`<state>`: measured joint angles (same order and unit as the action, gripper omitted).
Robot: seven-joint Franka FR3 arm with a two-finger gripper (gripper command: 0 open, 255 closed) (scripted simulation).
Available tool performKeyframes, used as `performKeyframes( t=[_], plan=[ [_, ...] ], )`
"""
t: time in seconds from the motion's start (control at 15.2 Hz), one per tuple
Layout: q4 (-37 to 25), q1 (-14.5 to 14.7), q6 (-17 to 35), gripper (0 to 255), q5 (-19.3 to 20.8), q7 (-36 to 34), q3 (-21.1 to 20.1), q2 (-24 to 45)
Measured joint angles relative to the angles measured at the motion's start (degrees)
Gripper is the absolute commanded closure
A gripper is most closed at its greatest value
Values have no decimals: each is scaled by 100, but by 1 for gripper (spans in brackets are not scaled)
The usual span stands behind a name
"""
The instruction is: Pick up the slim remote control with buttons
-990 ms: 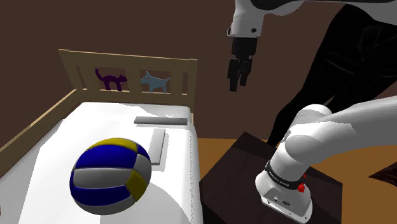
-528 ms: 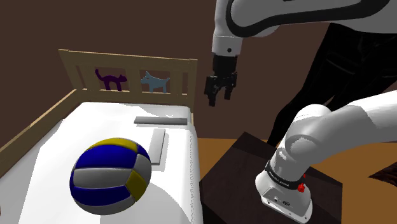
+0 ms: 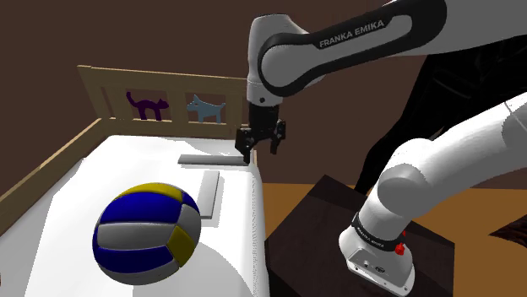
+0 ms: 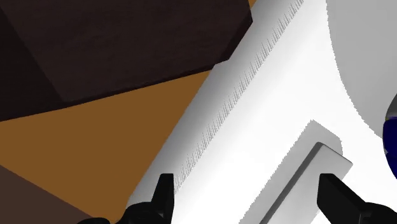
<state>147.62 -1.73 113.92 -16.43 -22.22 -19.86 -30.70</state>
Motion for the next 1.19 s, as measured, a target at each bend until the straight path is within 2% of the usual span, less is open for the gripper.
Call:
performKeyframes(
  t=[0.26, 0.53, 0.86, 1.06, 1.19],
  plan=[
    [-261, -186, 835, 0, 121, -867, -542, 936],
    [-605, -435, 1583, 0, 586, -1869, -995, 1943],
    [-1181, -600, 2265, 0, 1693, -3406, -1261, 3277],
    [-1710, -480, 2432, 0, 2488, -4335, -1119, 4093],
    [-1924, -381, 2486, 0, 2776, -4659, -1010, 4410]
  ],
)
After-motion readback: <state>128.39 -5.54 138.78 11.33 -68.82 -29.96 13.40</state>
